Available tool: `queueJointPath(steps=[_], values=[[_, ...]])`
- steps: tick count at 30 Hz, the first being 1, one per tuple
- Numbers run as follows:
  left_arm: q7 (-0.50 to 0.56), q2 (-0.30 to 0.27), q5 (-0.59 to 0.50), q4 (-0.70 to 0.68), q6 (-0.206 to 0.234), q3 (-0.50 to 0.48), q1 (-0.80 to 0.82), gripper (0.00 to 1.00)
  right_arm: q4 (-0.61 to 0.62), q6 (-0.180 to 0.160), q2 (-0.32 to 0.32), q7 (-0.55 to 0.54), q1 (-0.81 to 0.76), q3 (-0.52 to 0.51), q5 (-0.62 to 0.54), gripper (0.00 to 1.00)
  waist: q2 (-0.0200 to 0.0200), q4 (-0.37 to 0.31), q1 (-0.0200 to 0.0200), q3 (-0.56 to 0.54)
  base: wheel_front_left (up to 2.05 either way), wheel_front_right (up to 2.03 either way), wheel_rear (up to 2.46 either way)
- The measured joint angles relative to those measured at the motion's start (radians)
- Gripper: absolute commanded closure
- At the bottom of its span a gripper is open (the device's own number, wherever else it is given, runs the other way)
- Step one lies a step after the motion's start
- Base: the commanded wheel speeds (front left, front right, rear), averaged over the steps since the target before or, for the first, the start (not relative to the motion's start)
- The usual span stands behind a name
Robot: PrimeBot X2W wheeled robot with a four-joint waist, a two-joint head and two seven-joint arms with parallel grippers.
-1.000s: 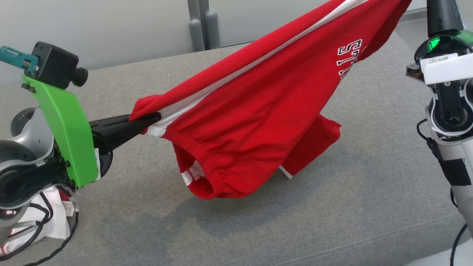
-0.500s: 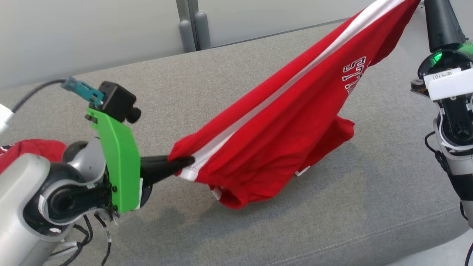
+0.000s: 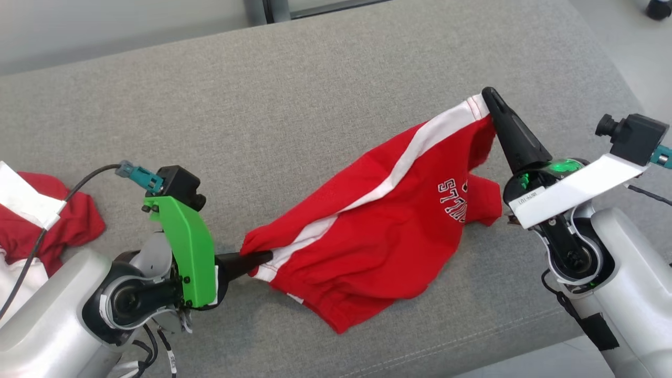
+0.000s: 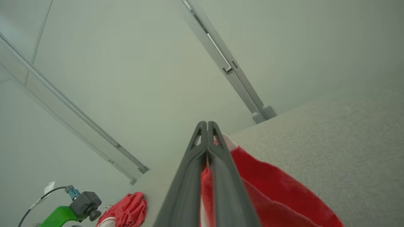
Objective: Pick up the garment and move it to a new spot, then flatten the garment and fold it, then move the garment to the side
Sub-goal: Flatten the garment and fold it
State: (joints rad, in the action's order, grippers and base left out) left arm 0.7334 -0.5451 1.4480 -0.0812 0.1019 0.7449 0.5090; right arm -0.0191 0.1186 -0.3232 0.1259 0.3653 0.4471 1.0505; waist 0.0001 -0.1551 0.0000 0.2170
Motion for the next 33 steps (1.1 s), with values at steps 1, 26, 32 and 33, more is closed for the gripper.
queueJointPath(steps=[1, 26, 32, 33], values=[[-0.006, 0.005, -0.015, 0.024, 0.000, 0.000, 0.000, 1.00, -0.013, -0.008, 0.007, 0.006, 0.000, 0.000, -0.007, 1.00, 0.0000, -0.002, 0.0000, 0.011, 0.00, 0.00, 0.00], [-0.332, 0.271, -0.044, 0.455, 0.018, -0.127, 0.026, 0.00, -0.264, -0.066, 0.071, 0.112, -0.031, -0.077, -0.074, 1.00, 0.0000, 0.105, 0.0000, 0.040, 0.00, 0.00, 0.00], [-0.432, 0.299, -0.029, 0.450, 0.023, -0.192, -0.033, 0.00, -0.281, -0.057, 0.077, 0.113, -0.032, -0.072, -0.085, 1.00, 0.0000, 0.122, 0.0000, 0.024, 0.00, 0.00, 0.00], [-0.439, 0.303, -0.026, 0.444, 0.023, -0.194, -0.048, 0.00, -0.282, -0.057, 0.077, 0.113, -0.035, -0.073, -0.085, 1.00, 0.0000, 0.123, 0.0000, 0.022, 0.00, 0.00, 0.00]])
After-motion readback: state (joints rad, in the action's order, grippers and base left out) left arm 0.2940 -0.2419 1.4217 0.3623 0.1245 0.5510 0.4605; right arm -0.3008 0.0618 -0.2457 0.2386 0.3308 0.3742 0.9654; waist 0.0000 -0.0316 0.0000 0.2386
